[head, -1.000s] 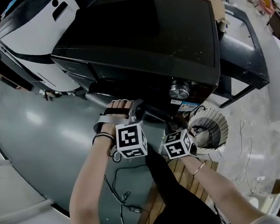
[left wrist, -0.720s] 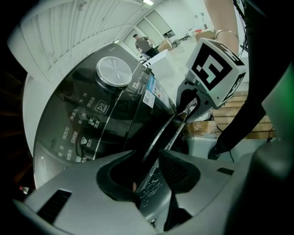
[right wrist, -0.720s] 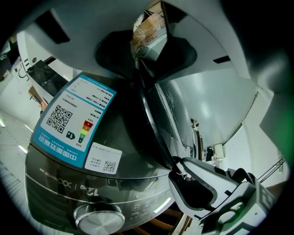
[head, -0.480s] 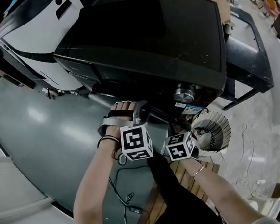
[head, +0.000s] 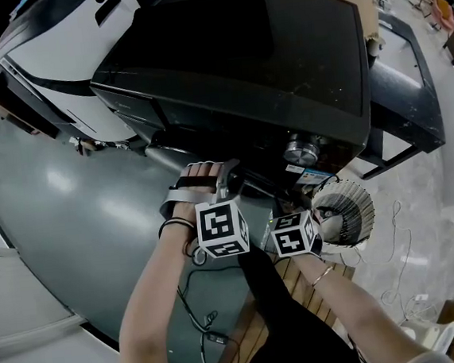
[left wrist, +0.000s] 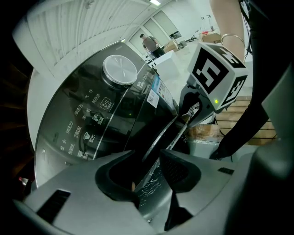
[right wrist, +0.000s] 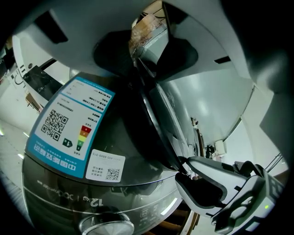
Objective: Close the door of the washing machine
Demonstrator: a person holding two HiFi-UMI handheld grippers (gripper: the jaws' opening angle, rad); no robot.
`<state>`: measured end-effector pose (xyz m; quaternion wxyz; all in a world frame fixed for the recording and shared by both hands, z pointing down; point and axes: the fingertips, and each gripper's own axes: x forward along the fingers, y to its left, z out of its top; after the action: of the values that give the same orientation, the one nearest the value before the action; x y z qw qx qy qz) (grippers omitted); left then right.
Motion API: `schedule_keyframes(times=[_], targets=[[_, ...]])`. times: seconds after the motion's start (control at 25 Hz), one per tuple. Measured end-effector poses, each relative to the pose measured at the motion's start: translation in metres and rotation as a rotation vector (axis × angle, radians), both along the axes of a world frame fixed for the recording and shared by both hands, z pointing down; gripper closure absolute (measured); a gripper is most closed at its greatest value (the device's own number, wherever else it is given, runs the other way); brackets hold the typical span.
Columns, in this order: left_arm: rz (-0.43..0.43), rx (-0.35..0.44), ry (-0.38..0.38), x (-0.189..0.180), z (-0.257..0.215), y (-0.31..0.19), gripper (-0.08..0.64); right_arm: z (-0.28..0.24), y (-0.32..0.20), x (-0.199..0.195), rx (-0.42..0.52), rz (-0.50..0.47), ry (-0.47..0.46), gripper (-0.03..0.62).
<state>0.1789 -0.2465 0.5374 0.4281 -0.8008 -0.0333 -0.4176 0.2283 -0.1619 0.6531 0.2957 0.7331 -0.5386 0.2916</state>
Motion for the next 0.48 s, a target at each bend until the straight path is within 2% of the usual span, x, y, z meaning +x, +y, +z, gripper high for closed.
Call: schedule_keyframes(times=[0.16,0.48], targets=[[-0.013,0.0,0.006,-0.0024,-0.0007,0.0007,0.382,-0.0014,0.0025,-0.0029,0.001,-0.029,0.033,0.432],[-0.03,0.018,0.003,-0.0064,-0.0015,0.0026,0.377,-0.0032,0.007,-0.0018,0.013,-0.016,0.024,0.431]])
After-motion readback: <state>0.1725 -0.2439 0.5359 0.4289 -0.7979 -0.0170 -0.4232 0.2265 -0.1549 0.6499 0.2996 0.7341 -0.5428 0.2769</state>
